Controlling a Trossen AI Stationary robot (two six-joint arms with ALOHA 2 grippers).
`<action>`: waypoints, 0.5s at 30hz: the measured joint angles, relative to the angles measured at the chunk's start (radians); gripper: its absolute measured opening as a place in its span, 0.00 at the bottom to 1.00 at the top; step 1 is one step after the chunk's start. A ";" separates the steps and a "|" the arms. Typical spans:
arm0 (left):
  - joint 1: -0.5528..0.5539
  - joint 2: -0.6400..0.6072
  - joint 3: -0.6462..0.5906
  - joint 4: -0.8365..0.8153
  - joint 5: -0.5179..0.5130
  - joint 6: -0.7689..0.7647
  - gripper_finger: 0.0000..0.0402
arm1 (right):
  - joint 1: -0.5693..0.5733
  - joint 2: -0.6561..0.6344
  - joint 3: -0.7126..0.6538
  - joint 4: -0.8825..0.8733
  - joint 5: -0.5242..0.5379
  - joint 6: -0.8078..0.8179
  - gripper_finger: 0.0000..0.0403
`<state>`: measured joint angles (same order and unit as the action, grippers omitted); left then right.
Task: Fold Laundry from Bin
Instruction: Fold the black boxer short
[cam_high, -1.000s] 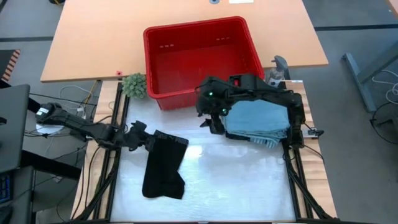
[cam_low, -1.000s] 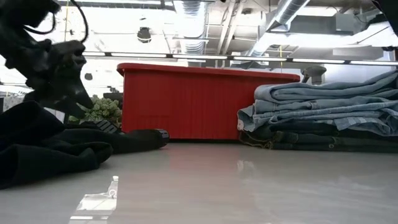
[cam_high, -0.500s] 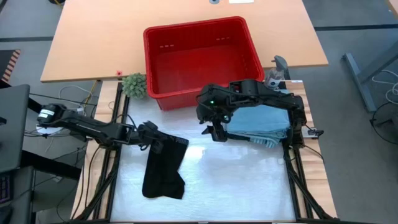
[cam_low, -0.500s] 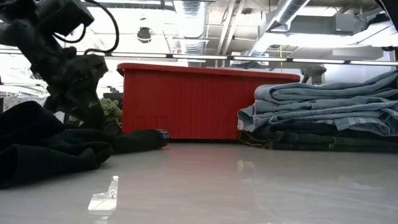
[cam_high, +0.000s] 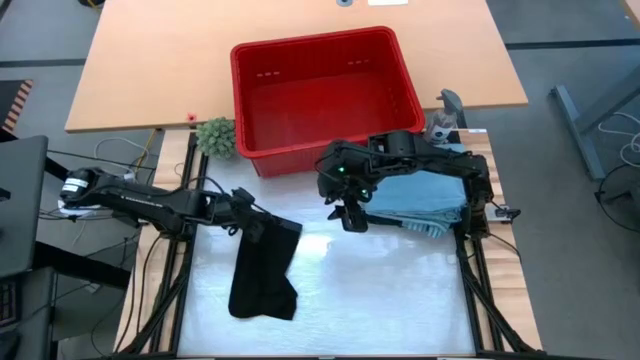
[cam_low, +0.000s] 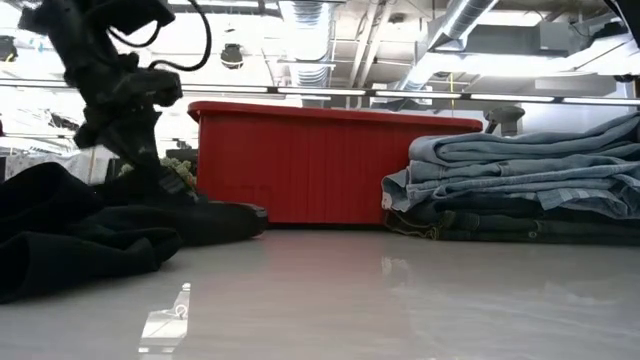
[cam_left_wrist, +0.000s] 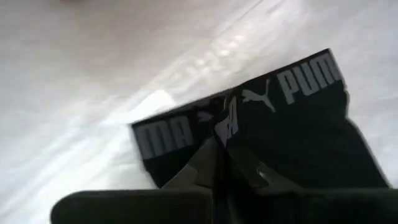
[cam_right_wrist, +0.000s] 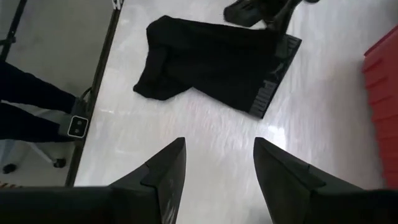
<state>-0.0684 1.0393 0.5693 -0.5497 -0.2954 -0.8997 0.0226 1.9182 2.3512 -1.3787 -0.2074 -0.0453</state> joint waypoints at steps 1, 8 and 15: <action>0.005 0.000 0.025 -0.050 -0.007 0.015 0.00 | 0.006 0.000 0.000 0.002 0.000 0.002 0.53; 0.040 0.003 0.083 -0.202 -0.061 0.107 0.00 | 0.050 0.006 0.000 0.037 0.010 0.021 0.52; 0.075 0.028 0.079 -0.240 -0.074 0.102 0.00 | 0.101 0.136 0.000 0.123 0.052 0.006 0.52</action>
<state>0.0065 1.0670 0.6487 -0.7898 -0.3691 -0.7978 0.1236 2.0540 2.3512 -1.2554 -0.1558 -0.0396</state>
